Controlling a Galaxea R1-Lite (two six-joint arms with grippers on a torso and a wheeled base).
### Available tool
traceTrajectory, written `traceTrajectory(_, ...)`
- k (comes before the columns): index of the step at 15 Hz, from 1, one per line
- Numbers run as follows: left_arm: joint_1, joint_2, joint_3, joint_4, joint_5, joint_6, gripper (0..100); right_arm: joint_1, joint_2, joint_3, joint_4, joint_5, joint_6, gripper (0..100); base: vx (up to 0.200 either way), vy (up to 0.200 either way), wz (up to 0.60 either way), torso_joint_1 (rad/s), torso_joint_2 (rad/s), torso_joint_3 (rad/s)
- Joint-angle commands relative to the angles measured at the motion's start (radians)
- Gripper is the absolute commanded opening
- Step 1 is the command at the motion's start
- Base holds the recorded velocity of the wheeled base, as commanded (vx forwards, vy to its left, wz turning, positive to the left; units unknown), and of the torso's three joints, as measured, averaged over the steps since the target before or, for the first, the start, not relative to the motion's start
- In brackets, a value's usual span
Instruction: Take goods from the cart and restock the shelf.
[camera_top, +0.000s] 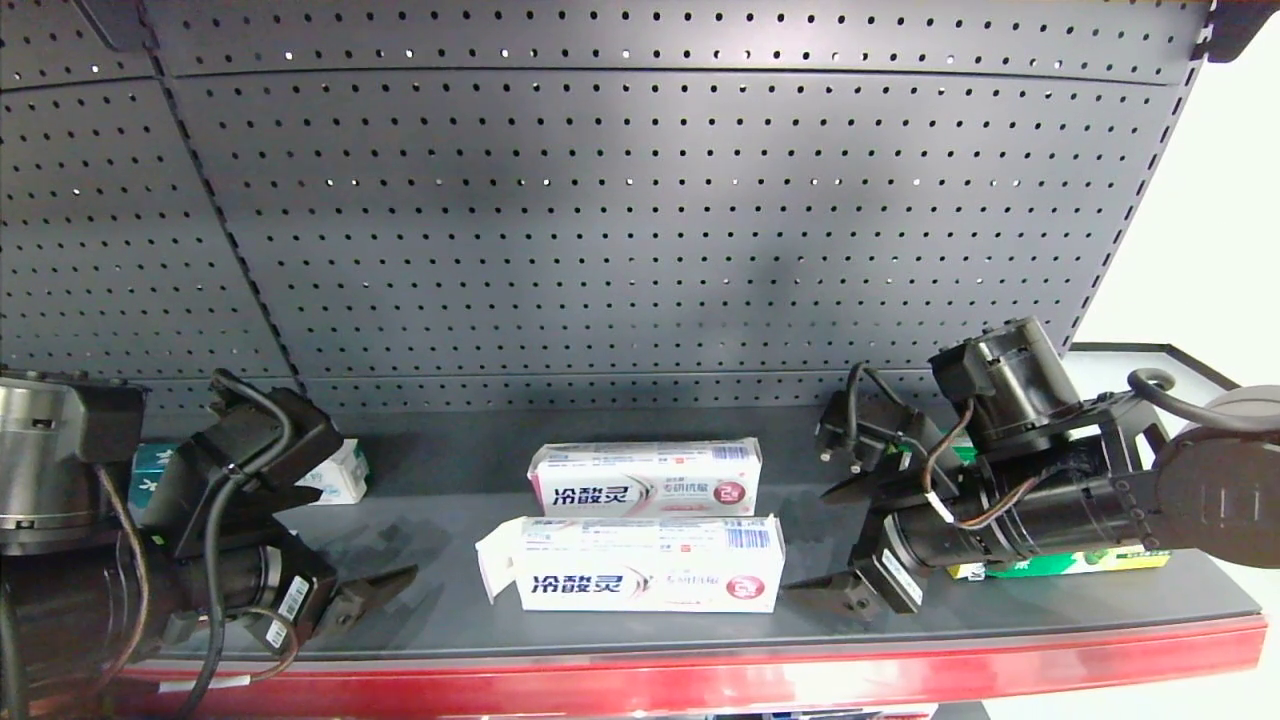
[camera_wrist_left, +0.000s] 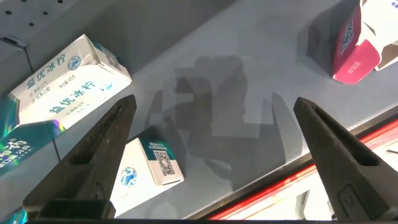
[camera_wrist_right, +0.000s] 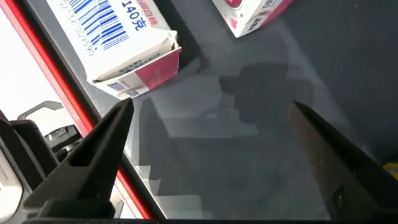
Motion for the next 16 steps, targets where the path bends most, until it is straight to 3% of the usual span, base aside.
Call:
traceTrajectory(1,0.0,-0.011,0.012,0.0,0.0,0.0,100,0.007,-0.021,0.023,0.002,0.001,0.0,100,0.0,0.0,0.0,0.0,0.0,0.0)
traceTrajectory(8,0.001,-0.019,0.03,-0.002,-0.001,0.0,100,0.053,-0.024,0.02,0.001,-0.002,0.0,100,0.0,0.0,0.0,0.0,0.0,0.0)
traceTrajectory(16,0.001,-0.029,0.035,0.0,-0.001,0.0,100,0.041,0.015,-0.003,0.001,-0.002,0.001,100,0.0,0.0,0.0,0.0,0.0,0.0)
